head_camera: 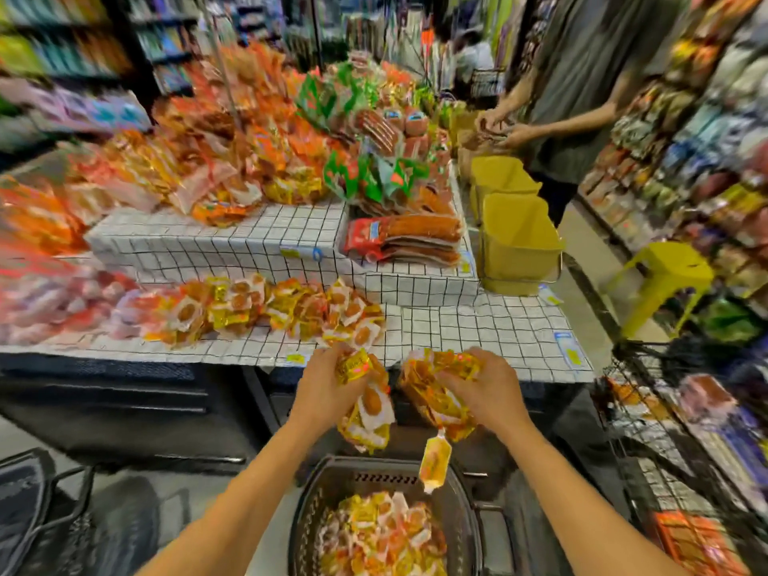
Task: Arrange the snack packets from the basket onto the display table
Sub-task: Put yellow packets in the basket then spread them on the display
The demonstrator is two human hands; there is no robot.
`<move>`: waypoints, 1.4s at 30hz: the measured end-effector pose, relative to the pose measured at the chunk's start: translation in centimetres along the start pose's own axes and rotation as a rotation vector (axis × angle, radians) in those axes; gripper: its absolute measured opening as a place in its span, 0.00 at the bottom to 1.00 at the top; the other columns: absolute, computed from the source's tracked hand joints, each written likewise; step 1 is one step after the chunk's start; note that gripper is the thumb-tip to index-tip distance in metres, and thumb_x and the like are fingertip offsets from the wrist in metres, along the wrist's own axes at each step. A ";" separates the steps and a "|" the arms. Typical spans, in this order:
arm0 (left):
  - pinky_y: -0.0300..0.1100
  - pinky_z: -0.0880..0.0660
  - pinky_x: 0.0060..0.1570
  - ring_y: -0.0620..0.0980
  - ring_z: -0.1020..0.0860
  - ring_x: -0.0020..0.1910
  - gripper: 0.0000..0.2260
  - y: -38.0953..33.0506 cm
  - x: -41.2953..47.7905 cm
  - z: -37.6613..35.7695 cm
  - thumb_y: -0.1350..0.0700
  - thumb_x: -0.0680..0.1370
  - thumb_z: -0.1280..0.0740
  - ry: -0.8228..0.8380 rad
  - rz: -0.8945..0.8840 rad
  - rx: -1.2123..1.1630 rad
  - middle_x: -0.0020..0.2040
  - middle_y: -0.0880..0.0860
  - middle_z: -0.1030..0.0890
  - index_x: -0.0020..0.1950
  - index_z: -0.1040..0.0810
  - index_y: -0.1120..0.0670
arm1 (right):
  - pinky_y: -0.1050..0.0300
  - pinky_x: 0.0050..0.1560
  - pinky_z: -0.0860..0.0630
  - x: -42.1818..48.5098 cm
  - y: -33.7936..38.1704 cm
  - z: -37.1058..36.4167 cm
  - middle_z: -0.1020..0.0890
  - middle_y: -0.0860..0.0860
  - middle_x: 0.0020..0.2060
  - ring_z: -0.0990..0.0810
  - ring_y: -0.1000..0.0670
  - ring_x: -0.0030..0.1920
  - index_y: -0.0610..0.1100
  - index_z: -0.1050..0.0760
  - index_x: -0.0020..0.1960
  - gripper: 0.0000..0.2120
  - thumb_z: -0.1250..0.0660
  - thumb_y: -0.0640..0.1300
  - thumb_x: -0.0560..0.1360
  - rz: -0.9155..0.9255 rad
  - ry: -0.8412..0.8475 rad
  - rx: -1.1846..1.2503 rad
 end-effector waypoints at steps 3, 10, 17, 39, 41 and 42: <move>0.45 0.28 0.47 0.53 0.24 0.55 0.30 -1.8 2.3 0.5 0.38 0.66 0.31 0.005 -0.054 0.005 0.57 0.52 0.24 0.63 0.25 0.52 | 0.66 0.37 0.32 1.6 1.0 1.1 0.19 0.58 0.35 0.22 0.59 0.38 0.47 0.20 0.44 0.11 0.22 0.51 0.69 -0.006 -0.012 -0.008; 0.47 0.26 0.48 0.49 0.25 0.50 0.21 -4.3 8.0 0.2 0.41 0.66 0.29 0.020 -0.188 0.024 0.50 0.49 0.23 0.56 0.23 0.48 | 0.51 0.46 0.22 5.2 2.3 2.9 0.16 0.54 0.37 0.18 0.54 0.42 0.49 0.20 0.44 0.12 0.22 0.54 0.67 -0.040 -0.090 0.004; 0.45 0.26 0.40 0.49 0.24 0.45 0.16 -6.1 12.6 -1.6 0.37 0.65 0.30 0.047 -0.220 -0.019 0.45 0.49 0.22 0.47 0.26 0.41 | 0.48 0.47 0.21 8.7 1.7 4.0 0.16 0.53 0.43 0.19 0.52 0.44 0.50 0.19 0.49 0.16 0.24 0.59 0.68 -0.029 -0.148 -0.007; 0.50 0.27 0.61 0.55 0.31 0.66 0.28 -3.0 21.9 -11.3 0.46 0.73 0.27 0.133 -0.010 0.424 0.65 0.52 0.33 0.71 0.32 0.45 | 0.51 0.57 0.25 22.8 -7.7 -2.6 0.31 0.51 0.64 0.34 0.47 0.67 0.53 0.27 0.66 0.26 0.26 0.55 0.71 0.021 0.197 -0.371; 0.53 0.26 0.62 0.56 0.33 0.69 0.32 -2.4 21.9 -11.7 0.42 0.73 0.29 0.182 -0.021 0.465 0.70 0.52 0.35 0.74 0.35 0.44 | 0.49 0.62 0.27 23.0 -8.2 -3.6 0.32 0.50 0.68 0.34 0.45 0.69 0.55 0.32 0.71 0.33 0.25 0.54 0.69 0.057 0.290 -0.361; 0.54 0.27 0.63 0.56 0.35 0.70 0.33 -2.3 21.8 -11.7 0.41 0.74 0.30 0.202 -0.019 0.484 0.72 0.53 0.36 0.75 0.37 0.45 | 0.48 0.64 0.28 23.0 -8.4 -3.9 0.33 0.50 0.69 0.34 0.45 0.70 0.56 0.34 0.72 0.35 0.25 0.54 0.68 0.076 0.319 -0.365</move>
Point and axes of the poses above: each hand's wrist, its own x-axis towards the middle knuckle, its own z-axis out of the back of the hand, y = z × x, the point moved 2 cm from there along x, towards the middle knuckle
